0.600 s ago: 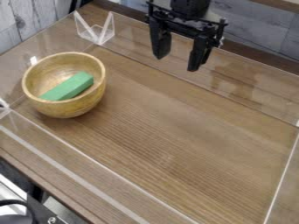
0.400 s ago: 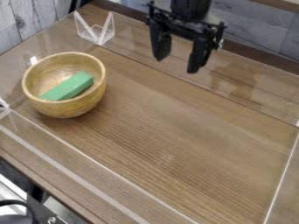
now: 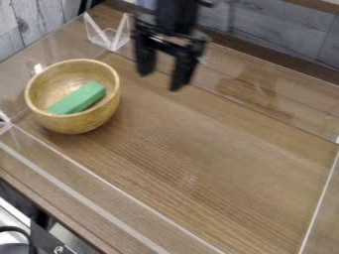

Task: Move green object from inside the wooden bowl to the table next to it

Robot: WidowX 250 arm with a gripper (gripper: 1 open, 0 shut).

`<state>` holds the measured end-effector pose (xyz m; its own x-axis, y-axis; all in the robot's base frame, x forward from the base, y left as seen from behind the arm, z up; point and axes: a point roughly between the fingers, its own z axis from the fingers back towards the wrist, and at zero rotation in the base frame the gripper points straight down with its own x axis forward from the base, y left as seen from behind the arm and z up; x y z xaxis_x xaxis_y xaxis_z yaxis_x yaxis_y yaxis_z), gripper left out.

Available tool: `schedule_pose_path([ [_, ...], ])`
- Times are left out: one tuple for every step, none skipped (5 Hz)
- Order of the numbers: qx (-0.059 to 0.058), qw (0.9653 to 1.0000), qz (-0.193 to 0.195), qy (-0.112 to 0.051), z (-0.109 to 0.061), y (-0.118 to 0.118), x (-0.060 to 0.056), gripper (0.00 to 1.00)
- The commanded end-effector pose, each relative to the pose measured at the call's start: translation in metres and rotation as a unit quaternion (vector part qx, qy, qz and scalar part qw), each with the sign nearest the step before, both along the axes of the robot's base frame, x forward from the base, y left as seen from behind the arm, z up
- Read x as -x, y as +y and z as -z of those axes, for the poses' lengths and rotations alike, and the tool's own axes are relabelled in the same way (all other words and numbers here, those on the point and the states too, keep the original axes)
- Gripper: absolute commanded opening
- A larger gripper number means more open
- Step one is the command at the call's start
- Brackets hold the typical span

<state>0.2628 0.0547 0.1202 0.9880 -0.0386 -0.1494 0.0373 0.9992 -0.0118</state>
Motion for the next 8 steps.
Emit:
schedule_pose_path([
  [-0.011, 0.999, -0.017, -0.04, -0.014, 0.03, 0.013, 1.0],
  [-0.014, 0.9984, 0.019, -0.051, -0.007, 0.063, 0.026, 1.0],
  [-0.018, 0.997, 0.055, -0.051, 0.004, 0.085, 0.034, 1.0],
  [-0.024, 0.9956, 0.071, -0.056, 0.018, 0.091, 0.034, 1.0],
  [-0.026, 0.9953, 0.074, -0.056, 0.027, 0.085, 0.017, 1.0],
  [-0.034, 0.9958, 0.061, -0.058, 0.03, 0.082, -0.002, 1.0],
  [-0.035, 0.9966, 0.044, -0.06, 0.038, 0.102, 0.003, 1.0],
  [-0.033, 0.9969, 0.033, -0.064, 0.042, 0.121, 0.011, 1.0],
])
